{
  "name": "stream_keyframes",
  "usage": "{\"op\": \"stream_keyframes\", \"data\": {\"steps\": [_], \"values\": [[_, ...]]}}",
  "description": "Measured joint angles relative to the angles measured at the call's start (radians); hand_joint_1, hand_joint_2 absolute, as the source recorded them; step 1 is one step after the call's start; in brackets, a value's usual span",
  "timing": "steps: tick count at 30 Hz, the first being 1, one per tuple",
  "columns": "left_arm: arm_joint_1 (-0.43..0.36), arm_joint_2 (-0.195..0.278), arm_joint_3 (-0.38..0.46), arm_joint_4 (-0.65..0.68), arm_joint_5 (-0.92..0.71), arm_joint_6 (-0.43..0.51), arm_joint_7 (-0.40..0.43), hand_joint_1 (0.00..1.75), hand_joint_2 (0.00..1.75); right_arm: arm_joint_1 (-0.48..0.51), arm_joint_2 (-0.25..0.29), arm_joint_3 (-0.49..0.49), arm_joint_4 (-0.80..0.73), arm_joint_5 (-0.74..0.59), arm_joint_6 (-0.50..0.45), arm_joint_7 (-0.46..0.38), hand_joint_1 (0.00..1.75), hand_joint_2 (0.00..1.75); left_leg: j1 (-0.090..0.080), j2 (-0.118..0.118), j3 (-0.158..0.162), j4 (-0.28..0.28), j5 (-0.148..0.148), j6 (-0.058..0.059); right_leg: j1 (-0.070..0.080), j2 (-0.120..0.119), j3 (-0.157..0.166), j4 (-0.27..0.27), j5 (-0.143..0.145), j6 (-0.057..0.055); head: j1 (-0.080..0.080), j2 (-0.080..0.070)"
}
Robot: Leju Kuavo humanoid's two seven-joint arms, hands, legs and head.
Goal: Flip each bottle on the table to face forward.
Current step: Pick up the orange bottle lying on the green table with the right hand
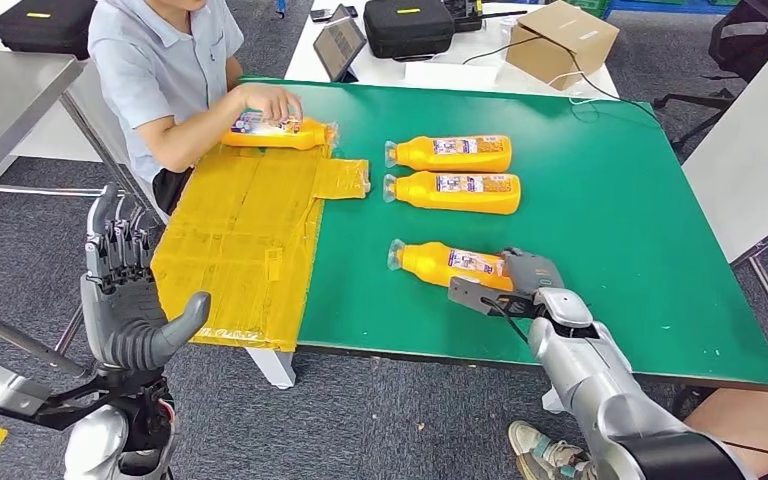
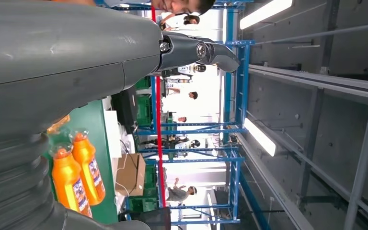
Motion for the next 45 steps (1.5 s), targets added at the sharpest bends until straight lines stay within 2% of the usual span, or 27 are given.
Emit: {"op": "stream_keyframes", "data": {"steps": [4,11,16,23,26,29,33,39,42,45], "values": [[-0.005,0.0,0.004,0.009,0.0,-0.005,0.001,0.0,1.75,-0.008,0.0,-0.008,0.002,-0.097,0.047,-0.08,1.75,1.75,0.0,0.001,0.0,0.0,0.0,0.0,0.0,0.001,0.0,0.0,0.001,0.0,0.0,0.0],[-0.011,0.0,0.005,0.023,0.002,-0.01,0.002,0.0,1.75,-0.012,0.001,-0.021,0.003,-0.148,0.067,-0.106,1.75,1.75,0.0,0.002,0.0,0.0,0.0,0.0,0.001,0.002,-0.001,0.0,0.0,0.0,0.0,0.0],[-0.016,0.0,0.005,0.036,0.011,-0.018,0.006,0.0,1.75,0.003,0.007,-0.048,0.003,-0.25,0.074,-0.207,1.75,1.75,0.001,0.002,0.0,0.0,0.0,0.0,0.001,0.002,-0.001,0.0,0.0,0.0,0.0,0.0],[-0.017,-0.001,0.006,0.048,0.017,-0.018,0.008,0.0,1.75,0.014,0.016,-0.068,-0.001,-0.276,0.072,-0.237,1.75,1.75,0.001,0.002,0.0,0.0,0.0,0.0,0.001,0.002,-0.001,0.0,0.0,0.0,0.0,0.0],[-0.016,-0.005,0.005,0.057,0.018,-0.014,0.03,0.0,1.75,0.044,0.025,-0.084,-0.026,-0.359,0.057,-0.313,1.75,1.75,0.001,0.001,0.0,0.0,0.0,0.0,0.001,0.001,-0.001,0.0,0.0,0.0,0.0,0.0],[-0.008,-0.011,-0.01,0.088,-0.06,0.043,0.084,0.0,1.75,0.128,0.054,-0.099,-0.126,-0.486,0.024,-0.406,1.75,1.75,0.001,0.001,-0.002,0.0,0.0,0.0,0.001,0.001,-0.002,0.0,0.0,0.0,0.0,0.0],[0.026,-0.034,-0.055,0.163,-0.198,0.117,0.102,0.0,1.75,0.268,0.115,-0.1,-0.373,-0.624,-0.044,-0.451,1.75,1.75,0.001,0.0,-0.007,0.0,0.0,0.0,0.001,0.001,-0.007,0.001,0.0,0.0,0.0,0.0],[0.078,-0.081,-0.127,0.227,-0.127,0.068,0.076,0.0,1.75,0.424,0.19,-0.046,-0.733,-0.719,-0.166,-0.51,1.75,1.75,0.001,0.0,-0.013,0.0,-0.001,-0.001,0.001,0.001,-0.013,0.001,-0.001,0.0,0.0,0.0],[0.09,-0.083,-0.166,0.234,-0.116,0.04,0.074,0.0,1.75,0.466,0.201,0.014,-0.851,-0.729,-0.146,-0.52,1.75,1.75,0.001,0.0,-0.014,0.0,-0.001,-0.001,0.001,0.001,-0.014,0.0,-0.001,0.0,0.0,0.0],[0.092,-0.083,-0.195,0.235,-0.104,0.013,0.081,0.0,1.75,0.489,0.202,0.068,-0.907,-0.714,-0.124,-0.528,1.75,1.75,0.001,0.0,-0.014,0.0,-0.001,-0.001,0.001,0.001,-0.013,0.0,-0.001,0.0,0.0,0.0]]}}
